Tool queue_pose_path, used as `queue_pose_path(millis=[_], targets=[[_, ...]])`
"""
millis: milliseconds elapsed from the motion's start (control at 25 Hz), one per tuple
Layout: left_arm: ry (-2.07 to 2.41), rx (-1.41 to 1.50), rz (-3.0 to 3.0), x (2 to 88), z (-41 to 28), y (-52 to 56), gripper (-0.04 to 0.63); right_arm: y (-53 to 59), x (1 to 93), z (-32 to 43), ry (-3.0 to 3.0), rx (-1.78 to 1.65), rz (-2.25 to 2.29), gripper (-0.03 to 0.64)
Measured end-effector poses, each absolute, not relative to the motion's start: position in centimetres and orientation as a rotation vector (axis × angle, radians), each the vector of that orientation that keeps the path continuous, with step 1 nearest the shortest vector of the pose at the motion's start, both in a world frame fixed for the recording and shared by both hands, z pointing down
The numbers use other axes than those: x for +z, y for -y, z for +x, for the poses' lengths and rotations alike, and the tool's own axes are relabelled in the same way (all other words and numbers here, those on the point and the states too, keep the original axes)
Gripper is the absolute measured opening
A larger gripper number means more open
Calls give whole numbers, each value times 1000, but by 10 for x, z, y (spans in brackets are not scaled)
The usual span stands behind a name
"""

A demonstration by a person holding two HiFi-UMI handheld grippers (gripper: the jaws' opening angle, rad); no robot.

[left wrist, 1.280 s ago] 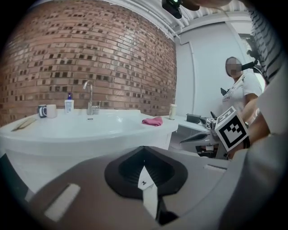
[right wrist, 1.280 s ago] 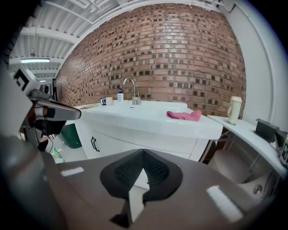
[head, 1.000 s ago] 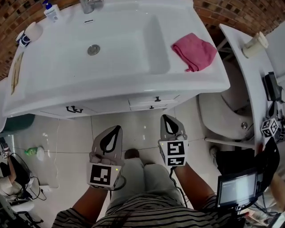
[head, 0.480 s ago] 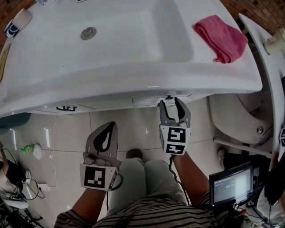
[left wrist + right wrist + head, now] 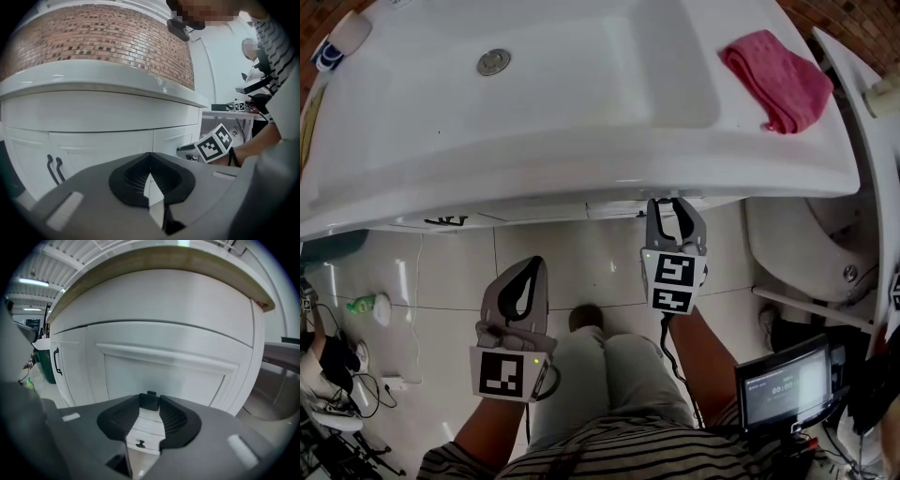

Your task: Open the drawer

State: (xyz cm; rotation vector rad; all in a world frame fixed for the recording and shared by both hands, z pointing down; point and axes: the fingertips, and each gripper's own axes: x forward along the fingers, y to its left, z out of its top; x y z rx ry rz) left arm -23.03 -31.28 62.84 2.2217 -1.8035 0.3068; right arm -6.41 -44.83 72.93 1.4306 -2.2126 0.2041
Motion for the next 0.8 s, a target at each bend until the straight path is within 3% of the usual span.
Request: queue_pose_path(millis=[800], targets=[[1788,304,2156,586,-204,233,15,322,732,-30,2150,360,1337,129]])
